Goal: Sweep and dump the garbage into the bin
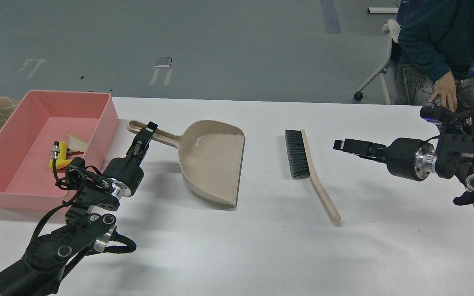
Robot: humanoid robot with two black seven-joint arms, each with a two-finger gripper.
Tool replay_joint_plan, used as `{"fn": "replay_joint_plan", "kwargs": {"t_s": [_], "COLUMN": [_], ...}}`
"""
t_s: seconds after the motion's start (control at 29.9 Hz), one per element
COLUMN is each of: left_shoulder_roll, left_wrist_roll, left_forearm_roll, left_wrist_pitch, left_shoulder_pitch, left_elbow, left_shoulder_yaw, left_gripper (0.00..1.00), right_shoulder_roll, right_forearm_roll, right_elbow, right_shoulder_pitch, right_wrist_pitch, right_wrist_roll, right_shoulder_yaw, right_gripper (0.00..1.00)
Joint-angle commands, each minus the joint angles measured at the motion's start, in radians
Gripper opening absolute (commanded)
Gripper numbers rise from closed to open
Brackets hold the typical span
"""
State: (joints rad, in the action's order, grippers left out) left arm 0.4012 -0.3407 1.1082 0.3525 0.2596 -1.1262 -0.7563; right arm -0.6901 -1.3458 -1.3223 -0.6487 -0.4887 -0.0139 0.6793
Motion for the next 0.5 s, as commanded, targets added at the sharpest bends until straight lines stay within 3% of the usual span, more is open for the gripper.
{"fn": "replay_joint_plan", "kwargs": {"t_s": [0.0,0.2,0.27,0.4,0.43,0.47], "left_shoulder_roll": [-0.002,-0.005,-0.01,-0.035,-0.035,-0.035], "left_wrist_roll": [0.0,-0.001,-0.001,-0.009,-0.012,-0.014], "left_forearm_roll": [0.001,-0.001,-0.001,-0.001,-0.001,-0.001], "left_wrist_pitch": [0.002,0.019,0.02,0.023,0.023,0.025], "left_shoulder_pitch": [0.001,0.001,0.001,0.001,0.0,0.0], "left_elbow": [0.011,0.022,0.023,0.039,0.04,0.039], "left_shoulder_yaw": [0.0,0.024,0.029,0.029,0.029,0.029], "left_gripper": [0.0,0.0,0.08,0.35,0.49,0.57], "right_shoulder_roll": [-0.005,-0.005,-0.003,-0.005,-0.005,-0.005], "right_forearm_roll": [0.033,0.086,0.089,0.089,0.089,0.089], "right_elbow": [0.001,0.003,0.005,0.003,0.005,0.005], "right_shoulder_pitch": [0.001,0.003,0.003,0.003,0.003,0.004], "right_wrist_pitch": [0.0,0.0,0.0,0.0,0.0,0.0], "right_wrist_roll": [0.002,0.002,0.002,0.002,0.002,0.002], "right_shoulder_yaw": [0.026,0.046,0.048,0.048,0.048,0.048], "right_gripper": [0.96,0.96,0.96,0.96,0.96,0.96]}}
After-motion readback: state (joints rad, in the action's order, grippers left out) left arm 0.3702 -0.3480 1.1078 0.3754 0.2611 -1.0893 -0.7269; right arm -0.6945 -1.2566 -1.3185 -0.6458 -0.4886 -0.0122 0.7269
